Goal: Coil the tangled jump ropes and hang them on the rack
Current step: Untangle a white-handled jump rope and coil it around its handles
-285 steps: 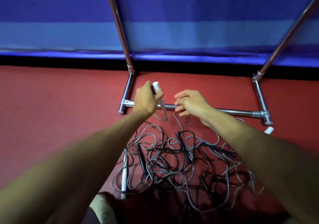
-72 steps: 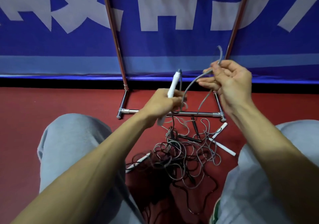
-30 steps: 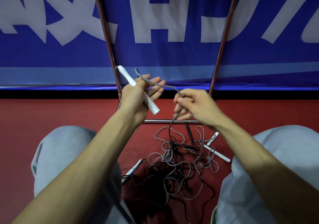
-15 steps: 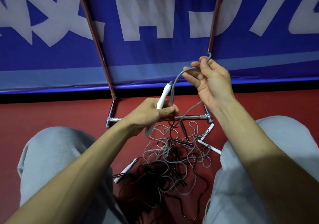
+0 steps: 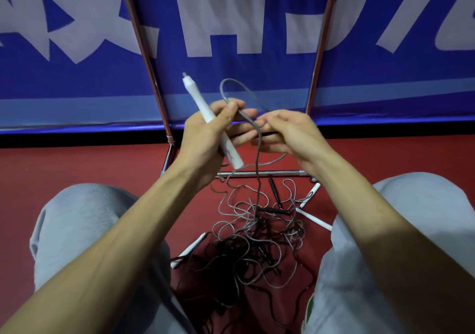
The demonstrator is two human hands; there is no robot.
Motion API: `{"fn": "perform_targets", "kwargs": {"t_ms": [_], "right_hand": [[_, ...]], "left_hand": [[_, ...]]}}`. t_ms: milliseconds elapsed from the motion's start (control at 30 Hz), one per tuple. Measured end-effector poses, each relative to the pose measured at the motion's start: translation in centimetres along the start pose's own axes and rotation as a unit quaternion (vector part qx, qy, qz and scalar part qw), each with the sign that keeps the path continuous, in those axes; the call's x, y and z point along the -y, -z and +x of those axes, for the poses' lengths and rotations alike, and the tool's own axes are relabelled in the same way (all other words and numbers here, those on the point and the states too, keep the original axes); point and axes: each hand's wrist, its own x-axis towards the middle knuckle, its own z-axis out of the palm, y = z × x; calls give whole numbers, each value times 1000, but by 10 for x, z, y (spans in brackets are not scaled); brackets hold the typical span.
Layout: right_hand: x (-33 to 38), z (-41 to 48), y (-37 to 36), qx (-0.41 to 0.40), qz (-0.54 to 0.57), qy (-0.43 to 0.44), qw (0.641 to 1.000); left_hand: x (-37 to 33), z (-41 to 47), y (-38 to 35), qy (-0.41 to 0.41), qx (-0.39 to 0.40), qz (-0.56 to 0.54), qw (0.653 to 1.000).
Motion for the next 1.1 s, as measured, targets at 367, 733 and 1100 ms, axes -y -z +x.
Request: {"fn": "perform_targets", "kwargs": {"t_ms": [367, 733, 1100], "right_hand": [[-25, 0, -11, 188, -445, 71, 873], [4, -8, -9, -6, -50, 100, 994], [36, -11, 33, -92, 347, 96, 928]], "left_hand": [[-28, 5, 16, -11, -24, -303, 953], [11, 9, 14, 102, -53, 99, 989], [42, -12, -12, 92, 137, 236, 958]]}}
